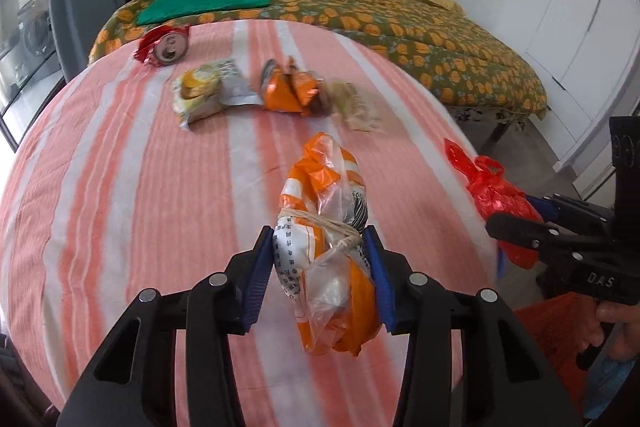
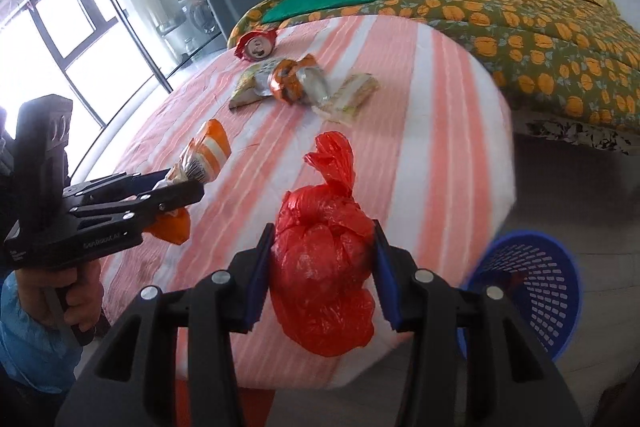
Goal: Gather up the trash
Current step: 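Carry bundle and red bag over the blue wastebasket and open both grippers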
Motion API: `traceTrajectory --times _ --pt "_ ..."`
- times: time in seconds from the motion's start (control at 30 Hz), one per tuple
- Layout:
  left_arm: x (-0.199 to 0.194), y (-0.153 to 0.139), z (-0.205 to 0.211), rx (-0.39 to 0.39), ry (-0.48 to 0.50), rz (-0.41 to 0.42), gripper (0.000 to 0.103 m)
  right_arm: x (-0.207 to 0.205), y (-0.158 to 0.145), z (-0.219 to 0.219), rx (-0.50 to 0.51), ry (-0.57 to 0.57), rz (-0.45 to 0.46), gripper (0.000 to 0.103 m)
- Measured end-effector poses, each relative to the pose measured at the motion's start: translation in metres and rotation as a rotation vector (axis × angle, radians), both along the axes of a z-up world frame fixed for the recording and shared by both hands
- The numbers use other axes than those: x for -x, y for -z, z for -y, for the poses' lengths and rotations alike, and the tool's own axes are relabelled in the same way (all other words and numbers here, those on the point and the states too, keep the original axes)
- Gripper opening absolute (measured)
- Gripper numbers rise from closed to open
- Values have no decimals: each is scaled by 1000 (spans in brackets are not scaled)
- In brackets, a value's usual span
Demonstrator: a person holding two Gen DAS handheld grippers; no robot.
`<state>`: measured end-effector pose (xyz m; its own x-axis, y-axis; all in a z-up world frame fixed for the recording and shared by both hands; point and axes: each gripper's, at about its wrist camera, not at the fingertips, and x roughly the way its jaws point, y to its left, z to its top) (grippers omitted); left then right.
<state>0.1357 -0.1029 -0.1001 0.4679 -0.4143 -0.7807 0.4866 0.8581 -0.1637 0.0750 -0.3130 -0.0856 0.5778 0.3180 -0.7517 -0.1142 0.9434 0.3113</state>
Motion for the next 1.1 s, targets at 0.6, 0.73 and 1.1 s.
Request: traceTrajectory --times 0.6,0.73,1.1 --pt "66 76 283 -76 377 -156 45 31 110 245 29 446 -220 45" --pt "53 117 315 -123 345 -187 45 28 138 272 -29 494 -276 45" --pt "20 187 346 -176 298 -243 62 29 176 299 -154 576 -314 64"
